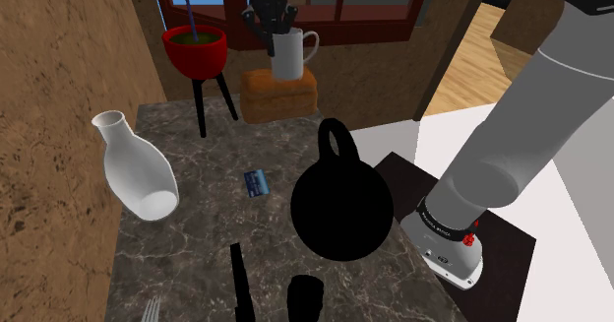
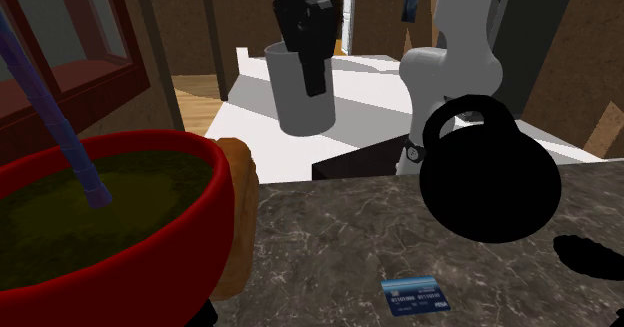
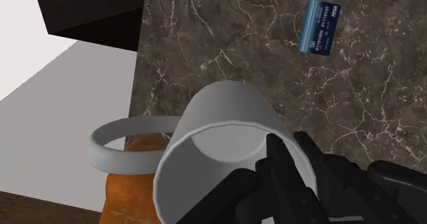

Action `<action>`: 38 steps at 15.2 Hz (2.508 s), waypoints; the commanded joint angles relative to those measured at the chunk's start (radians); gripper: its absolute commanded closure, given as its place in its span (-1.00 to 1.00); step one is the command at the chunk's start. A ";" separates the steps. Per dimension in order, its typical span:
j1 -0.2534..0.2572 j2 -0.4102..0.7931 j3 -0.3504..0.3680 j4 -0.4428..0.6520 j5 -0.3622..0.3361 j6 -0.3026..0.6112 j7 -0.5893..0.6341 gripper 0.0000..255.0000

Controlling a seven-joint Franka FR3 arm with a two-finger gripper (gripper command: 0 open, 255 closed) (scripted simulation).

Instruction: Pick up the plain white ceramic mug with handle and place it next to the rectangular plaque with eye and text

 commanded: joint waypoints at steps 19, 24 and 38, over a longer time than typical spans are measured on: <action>0.009 0.093 0.008 0.392 -0.017 -0.300 0.030 1.00; 0.018 0.144 0.013 0.532 -0.028 -0.391 0.042 1.00; 0.061 -0.185 0.055 0.198 0.082 -0.366 0.153 1.00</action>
